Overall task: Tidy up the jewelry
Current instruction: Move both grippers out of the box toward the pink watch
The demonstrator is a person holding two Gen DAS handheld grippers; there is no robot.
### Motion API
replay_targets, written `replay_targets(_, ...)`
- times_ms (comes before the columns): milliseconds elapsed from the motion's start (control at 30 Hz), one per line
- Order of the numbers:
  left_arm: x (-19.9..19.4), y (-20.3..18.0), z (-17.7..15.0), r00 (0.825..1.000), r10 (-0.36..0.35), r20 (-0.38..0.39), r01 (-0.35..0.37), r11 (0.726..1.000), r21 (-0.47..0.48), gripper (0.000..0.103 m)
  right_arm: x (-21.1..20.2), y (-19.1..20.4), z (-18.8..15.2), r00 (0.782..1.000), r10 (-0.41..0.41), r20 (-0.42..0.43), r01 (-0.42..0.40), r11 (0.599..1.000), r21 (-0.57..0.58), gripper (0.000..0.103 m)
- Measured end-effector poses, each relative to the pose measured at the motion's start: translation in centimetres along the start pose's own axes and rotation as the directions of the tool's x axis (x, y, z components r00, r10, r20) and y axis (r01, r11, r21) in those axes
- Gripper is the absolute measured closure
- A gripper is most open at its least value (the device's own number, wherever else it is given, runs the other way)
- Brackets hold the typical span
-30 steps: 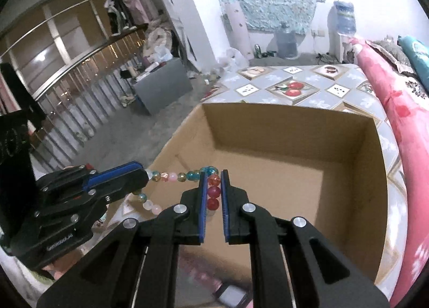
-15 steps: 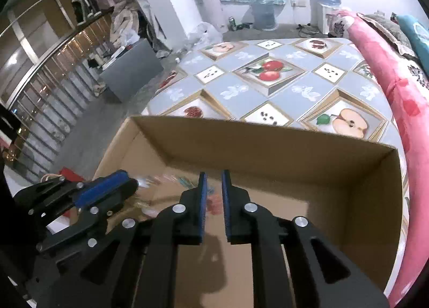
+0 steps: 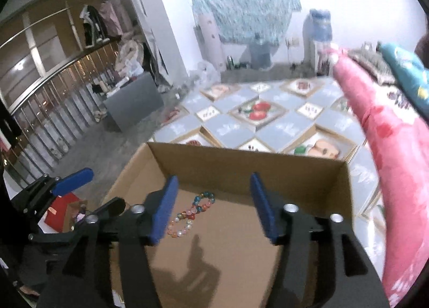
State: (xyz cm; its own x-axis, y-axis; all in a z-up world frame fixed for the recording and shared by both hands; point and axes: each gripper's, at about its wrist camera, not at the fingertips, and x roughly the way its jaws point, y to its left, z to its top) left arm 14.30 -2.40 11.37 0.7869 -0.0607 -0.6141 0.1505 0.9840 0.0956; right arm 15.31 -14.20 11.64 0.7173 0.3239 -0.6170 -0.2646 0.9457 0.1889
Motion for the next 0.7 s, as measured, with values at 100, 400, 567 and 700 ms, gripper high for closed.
replay_targets(100, -1.9, 0.1, -0.9, 1.0, 0.016, 0.004, -0.016, 1.0, -0.002, 0.022, -2.4, 1.7, -0.3, 0.998, -0.008, 0.056, 0.012, 0.998, -0.058, 0.016)
replay_targets(400, -5.1, 2.1, -6.0, 0.993, -0.032, -0.115, 0.021, 0.996, -0.091, 0.014, -6.2, 6.5, -3.1, 0.998, 0.005, 0.07, 0.009, 0.981, -0.192, 0.006)
replay_targets(567, -4.9, 3.5, -10.8, 0.969, -0.113, -0.222, 0.068, 0.977, -0.202, 0.014, -7.6, 7.7, -6.2, 0.998, -0.02, 0.065, 0.033, 0.978, -0.207, 0.006)
replay_targets(700, -4.7, 4.7, -13.0, 0.955, -0.159, -0.25, 0.082, 0.952, -0.294, 0.014, -8.4, 8.4, -8.6, 0.998, -0.012, 0.058, 0.026, 0.971, -0.236, 0.006)
